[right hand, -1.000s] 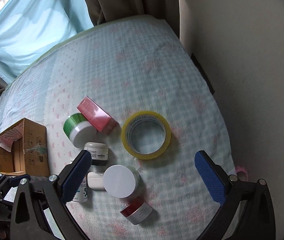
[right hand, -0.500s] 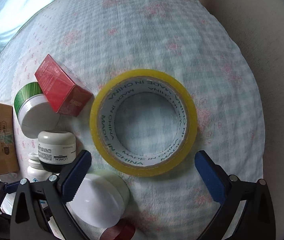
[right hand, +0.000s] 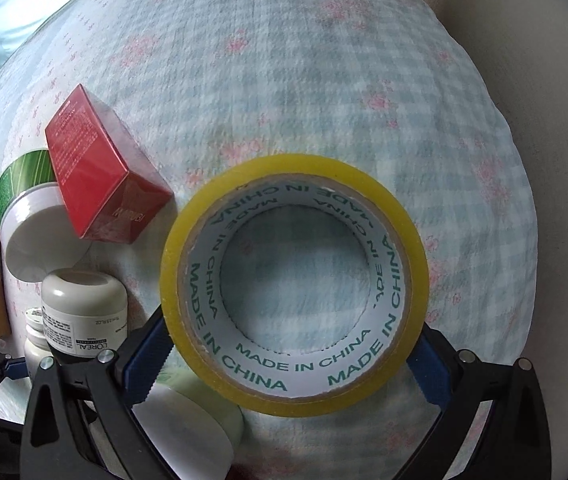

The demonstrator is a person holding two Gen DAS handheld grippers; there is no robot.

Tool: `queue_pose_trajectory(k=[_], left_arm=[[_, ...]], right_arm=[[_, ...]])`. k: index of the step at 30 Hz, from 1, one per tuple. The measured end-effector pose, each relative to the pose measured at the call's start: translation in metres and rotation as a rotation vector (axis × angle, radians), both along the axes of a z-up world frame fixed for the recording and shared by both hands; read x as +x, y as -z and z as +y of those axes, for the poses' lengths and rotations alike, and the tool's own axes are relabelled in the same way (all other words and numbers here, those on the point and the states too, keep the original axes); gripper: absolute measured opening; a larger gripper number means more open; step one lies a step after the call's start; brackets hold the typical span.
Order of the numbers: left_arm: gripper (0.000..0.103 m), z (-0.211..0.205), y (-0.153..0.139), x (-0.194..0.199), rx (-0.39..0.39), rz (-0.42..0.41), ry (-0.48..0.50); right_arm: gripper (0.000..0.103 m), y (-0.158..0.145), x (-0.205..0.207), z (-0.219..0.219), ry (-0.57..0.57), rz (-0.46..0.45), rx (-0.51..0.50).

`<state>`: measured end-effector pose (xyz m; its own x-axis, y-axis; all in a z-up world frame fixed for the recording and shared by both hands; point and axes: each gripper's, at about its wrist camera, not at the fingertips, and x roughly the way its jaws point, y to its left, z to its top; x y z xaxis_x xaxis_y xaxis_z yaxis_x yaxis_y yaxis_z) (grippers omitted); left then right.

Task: Organize rigid objects
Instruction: 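Close the left tool on the pill bottle while the right tool grips the yellow tape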

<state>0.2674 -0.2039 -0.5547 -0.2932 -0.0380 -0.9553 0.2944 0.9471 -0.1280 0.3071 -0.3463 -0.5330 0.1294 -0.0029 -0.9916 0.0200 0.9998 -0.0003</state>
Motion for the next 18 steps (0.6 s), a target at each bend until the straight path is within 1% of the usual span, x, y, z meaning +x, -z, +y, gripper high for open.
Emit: queue_pose_trajectory(k=[1, 3, 8, 11, 13, 15, 18], left_arm=[[0.048, -0.003, 0.000, 0.001, 0.002, -0.005, 0.012], [0.048, -0.004, 0.000, 0.003, 0.002, -0.006, 0.021], [0.047, -0.002, -0.001, 0.003, -0.020, -0.012, 0.005], [0.047, 0.002, 0.002, 0.002, -0.030, -0.022, 0.003], [0.047, 0.001, -0.001, 0.002, -0.033, -0.031, 0.000], [0.047, 0.006, -0.010, -0.004, -0.038, -0.040, -0.005], [0.047, 0.008, -0.015, -0.003, -0.045, -0.055, -0.011]], right_arm=[[0.100, 0.002, 0.003, 0.002, 0.001, 0.000, 0.001], [0.095, 0.005, 0.006, 0.000, 0.014, 0.013, -0.004], [0.094, 0.007, 0.012, -0.006, 0.015, 0.010, -0.007], [0.093, 0.000, 0.008, -0.010, 0.022, 0.006, -0.004], [0.093, -0.003, 0.006, -0.012, 0.028, -0.002, 0.002], [0.093, -0.011, 0.003, -0.017, 0.039, -0.012, 0.005], [0.093, -0.021, 0.002, -0.021, 0.049, -0.034, 0.001]])
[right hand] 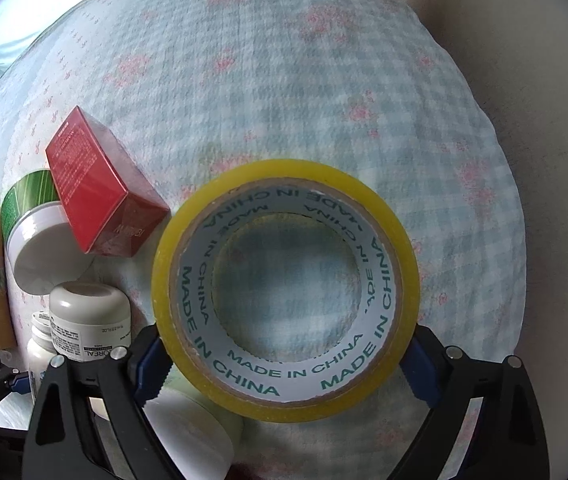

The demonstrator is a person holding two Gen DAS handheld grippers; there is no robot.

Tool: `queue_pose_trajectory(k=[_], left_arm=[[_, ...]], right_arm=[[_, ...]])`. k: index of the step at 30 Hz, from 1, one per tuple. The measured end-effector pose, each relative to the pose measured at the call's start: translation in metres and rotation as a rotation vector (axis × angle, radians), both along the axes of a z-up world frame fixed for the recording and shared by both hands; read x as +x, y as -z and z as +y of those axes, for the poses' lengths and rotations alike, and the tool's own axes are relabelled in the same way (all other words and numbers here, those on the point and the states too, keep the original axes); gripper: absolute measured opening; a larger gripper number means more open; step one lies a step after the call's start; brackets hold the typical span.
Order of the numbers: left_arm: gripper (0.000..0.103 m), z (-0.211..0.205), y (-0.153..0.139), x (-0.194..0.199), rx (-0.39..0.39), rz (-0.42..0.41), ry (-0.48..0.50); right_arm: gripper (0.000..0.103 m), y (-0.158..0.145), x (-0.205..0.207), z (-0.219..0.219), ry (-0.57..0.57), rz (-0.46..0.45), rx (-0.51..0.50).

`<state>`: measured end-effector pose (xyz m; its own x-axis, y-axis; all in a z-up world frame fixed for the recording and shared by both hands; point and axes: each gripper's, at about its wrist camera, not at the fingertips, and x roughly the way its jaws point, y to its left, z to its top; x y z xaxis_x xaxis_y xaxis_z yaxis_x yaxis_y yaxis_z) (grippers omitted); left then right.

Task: Organize rigid objects
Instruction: 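Close the left tool on the pill bottle while the right tool grips the yellow tape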

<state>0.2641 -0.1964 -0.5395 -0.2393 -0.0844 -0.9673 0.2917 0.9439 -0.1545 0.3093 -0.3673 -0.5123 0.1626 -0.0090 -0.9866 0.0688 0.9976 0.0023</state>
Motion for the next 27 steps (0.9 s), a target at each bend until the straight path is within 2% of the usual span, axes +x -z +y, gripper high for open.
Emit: queue_pose_trajectory(k=[5, 13, 21, 27], left_arm=[[0.047, 0.004, -0.022, 0.010, -0.016, -0.035, -0.012], [0.046, 0.022, -0.068, 0.007, -0.066, -0.100, -0.052], [0.046, 0.050, -0.140, 0.012, -0.141, -0.180, -0.107], [0.046, 0.072, -0.210, 0.002, -0.203, -0.289, -0.153]], right_arm=[[0.093, -0.020, -0.004, -0.007, 0.015, -0.036, -0.001], [0.093, -0.072, -0.007, -0.006, 0.011, -0.103, -0.018], [0.093, -0.117, -0.026, 0.004, 0.014, -0.163, -0.024], [0.093, -0.184, -0.042, 0.017, 0.007, -0.232, -0.039]])
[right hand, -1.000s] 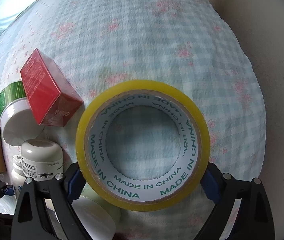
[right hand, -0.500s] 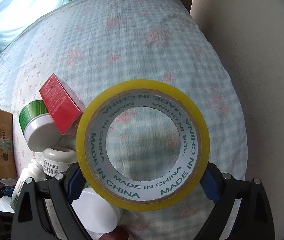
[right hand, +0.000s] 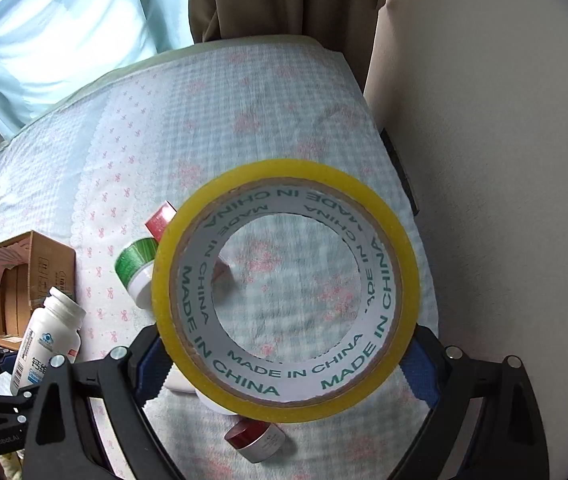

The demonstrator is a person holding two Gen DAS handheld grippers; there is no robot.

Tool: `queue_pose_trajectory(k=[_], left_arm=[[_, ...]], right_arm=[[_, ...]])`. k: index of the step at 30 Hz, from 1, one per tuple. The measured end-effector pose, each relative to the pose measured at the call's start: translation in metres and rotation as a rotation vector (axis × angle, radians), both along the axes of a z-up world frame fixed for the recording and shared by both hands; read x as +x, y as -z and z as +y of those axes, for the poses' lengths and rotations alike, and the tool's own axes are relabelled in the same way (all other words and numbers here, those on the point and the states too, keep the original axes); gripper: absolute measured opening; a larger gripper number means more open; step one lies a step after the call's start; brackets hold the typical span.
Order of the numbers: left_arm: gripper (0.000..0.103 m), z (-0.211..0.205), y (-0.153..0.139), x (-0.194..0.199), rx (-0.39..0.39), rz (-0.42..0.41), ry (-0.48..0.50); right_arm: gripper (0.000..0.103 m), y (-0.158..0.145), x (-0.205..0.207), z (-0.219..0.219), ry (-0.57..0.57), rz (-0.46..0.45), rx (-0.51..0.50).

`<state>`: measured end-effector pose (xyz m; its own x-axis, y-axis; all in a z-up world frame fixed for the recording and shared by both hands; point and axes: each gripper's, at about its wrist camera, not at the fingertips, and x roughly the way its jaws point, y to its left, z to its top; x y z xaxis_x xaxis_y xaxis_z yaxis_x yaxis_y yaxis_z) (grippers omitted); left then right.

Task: Organize rigid objects
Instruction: 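Close the left tool on the pill bottle while the right tool grips the yellow tape, then carry the pill bottle and tape roll over the cardboard box with both tools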

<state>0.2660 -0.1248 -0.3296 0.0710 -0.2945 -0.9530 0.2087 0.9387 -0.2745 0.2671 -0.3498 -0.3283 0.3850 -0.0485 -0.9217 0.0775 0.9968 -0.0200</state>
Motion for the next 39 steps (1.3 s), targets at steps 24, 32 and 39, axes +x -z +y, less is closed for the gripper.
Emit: queue_pose_trajectory(k=[24, 32, 39], left_arm=[[0.046, 0.282, -0.154, -0.051, -0.040, -0.327, -0.134], [0.046, 0.345, -0.089, -0.026, 0.011, -0.273, -0.109], [0.046, 0.352, 0.002, 0.015, 0.033, -0.180, -0.070]], right_arm=[[0.093, -0.167, -0.058, 0.271, -0.175, -0.168, 0.083], [0.093, -0.104, -0.037, 0.348, -0.271, -0.075, 0.087], [0.093, -0.020, -0.012, 0.388, -0.376, 0.034, 0.055]])
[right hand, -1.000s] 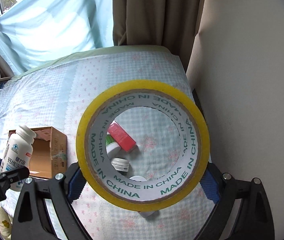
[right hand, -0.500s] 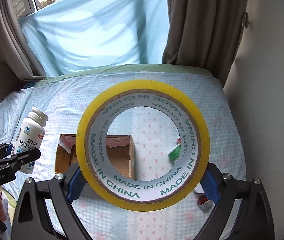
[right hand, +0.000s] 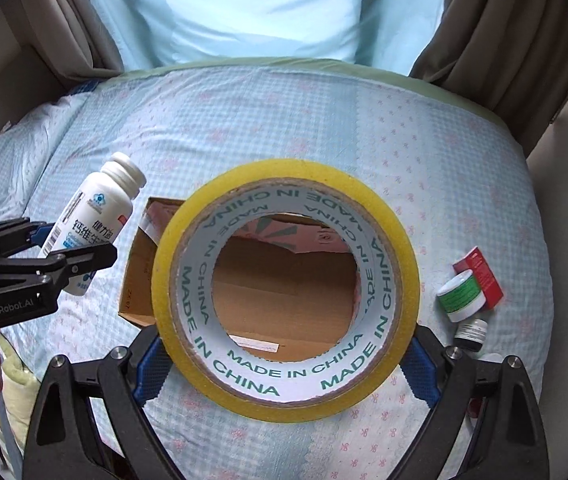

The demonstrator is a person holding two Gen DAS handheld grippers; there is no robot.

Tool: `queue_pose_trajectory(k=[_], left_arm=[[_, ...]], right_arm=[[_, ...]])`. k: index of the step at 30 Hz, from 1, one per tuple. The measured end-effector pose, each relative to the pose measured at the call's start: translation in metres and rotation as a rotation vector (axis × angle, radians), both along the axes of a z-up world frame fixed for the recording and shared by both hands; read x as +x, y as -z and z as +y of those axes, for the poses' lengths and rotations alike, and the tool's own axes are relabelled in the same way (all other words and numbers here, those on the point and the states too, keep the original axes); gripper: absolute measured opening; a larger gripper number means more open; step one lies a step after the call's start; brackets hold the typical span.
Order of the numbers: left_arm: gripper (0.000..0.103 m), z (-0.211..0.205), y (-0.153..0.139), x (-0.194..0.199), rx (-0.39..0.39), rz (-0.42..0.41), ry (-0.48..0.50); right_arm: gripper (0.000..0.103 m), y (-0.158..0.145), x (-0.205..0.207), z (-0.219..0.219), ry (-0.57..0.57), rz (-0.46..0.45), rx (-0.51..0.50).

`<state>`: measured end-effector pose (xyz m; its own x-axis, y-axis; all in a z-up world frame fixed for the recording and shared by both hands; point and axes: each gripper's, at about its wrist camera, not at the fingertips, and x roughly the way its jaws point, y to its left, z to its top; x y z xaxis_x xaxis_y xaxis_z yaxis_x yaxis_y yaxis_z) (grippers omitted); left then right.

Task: Organize rigid objects
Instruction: 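Carry the pill bottle and tape roll over the cardboard box with both tools, then open both tools to drop the pill bottle and tape into the box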

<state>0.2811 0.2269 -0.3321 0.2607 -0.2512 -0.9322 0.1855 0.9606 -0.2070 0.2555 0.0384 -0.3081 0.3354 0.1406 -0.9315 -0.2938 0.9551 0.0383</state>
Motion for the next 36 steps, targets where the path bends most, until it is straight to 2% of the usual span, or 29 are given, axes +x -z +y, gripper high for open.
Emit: queue_pose_trajectory(k=[9, 13, 17, 22, 25, 27, 28, 29, 30, 32, 36], left_arm=[[0.046, -0.029, 0.112, 0.029, 0.065, 0.147, 0.122], [0.046, -0.039, 0.144, 0.041, 0.099, 0.199, 0.156], [0.046, -0.043, 0.161, 0.050, 0.123, 0.232, 0.174], [0.046, -0.047, 0.172, 0.053, 0.161, 0.263, 0.191], [0.047, -0.052, 0.171, 0.053, 0.195, 0.247, 0.210], [0.047, -0.057, 0.163, 0.053, 0.231, 0.207, 0.239], [0.056, -0.060, 0.159, 0.052, 0.246, 0.191, 0.251], [0.071, -0.061, 0.155, 0.052, 0.254, 0.179, 0.259], [0.101, -0.062, 0.151, 0.051, 0.256, 0.169, 0.264], [0.103, -0.061, 0.145, 0.049, 0.246, 0.145, 0.266], [0.103, -0.054, 0.146, 0.043, 0.223, 0.164, 0.265]], right_arm=[[0.093, 0.111, 0.031, 0.020, -0.134, 0.111, -0.055], [0.093, 0.144, 0.041, 0.024, -0.185, 0.157, -0.081], [0.093, 0.162, 0.047, 0.024, -0.200, 0.192, -0.103], [0.093, 0.168, 0.049, 0.025, -0.228, 0.212, -0.116], [0.094, 0.167, 0.050, 0.027, -0.251, 0.197, -0.138], [0.094, 0.167, 0.052, 0.028, -0.261, 0.205, -0.126], [0.094, 0.168, 0.054, 0.028, -0.260, 0.213, -0.122], [0.095, 0.169, 0.055, 0.027, -0.253, 0.231, -0.116], [0.102, 0.169, 0.056, 0.027, -0.243, 0.240, -0.095], [0.103, 0.162, 0.056, 0.024, -0.243, 0.209, -0.036], [0.103, 0.161, 0.051, 0.023, -0.254, 0.221, -0.071]])
